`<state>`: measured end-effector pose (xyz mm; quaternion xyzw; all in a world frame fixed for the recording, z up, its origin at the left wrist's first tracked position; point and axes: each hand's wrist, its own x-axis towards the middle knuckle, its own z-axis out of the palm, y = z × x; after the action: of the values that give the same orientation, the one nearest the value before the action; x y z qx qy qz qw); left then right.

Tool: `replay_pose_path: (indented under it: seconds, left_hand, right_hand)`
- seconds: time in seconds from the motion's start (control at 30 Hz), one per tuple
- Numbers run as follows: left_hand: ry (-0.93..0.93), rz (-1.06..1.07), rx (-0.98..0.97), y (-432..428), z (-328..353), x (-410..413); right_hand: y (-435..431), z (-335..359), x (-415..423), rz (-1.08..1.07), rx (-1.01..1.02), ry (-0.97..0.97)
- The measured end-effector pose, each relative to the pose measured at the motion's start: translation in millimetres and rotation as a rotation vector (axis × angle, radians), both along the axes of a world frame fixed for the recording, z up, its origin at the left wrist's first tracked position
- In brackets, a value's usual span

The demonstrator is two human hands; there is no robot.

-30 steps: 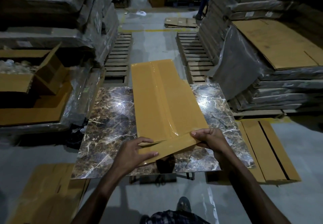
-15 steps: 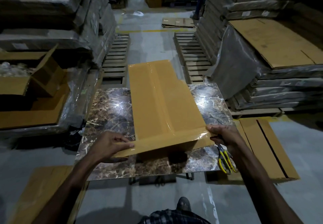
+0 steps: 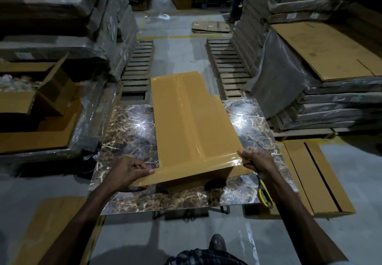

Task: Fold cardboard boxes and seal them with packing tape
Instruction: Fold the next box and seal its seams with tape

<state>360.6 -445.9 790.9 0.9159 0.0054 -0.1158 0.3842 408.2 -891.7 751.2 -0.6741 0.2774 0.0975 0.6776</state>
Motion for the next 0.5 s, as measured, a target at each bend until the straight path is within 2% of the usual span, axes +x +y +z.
replay_pose_path:
  seconds: [0.5]
  left_hand:
    - [0.052,-0.003,-0.032,6.5,-18.8,7.9]
  right_hand:
    - [4.2,-8.8,0.0,-0.013,-0.036,-0.009]
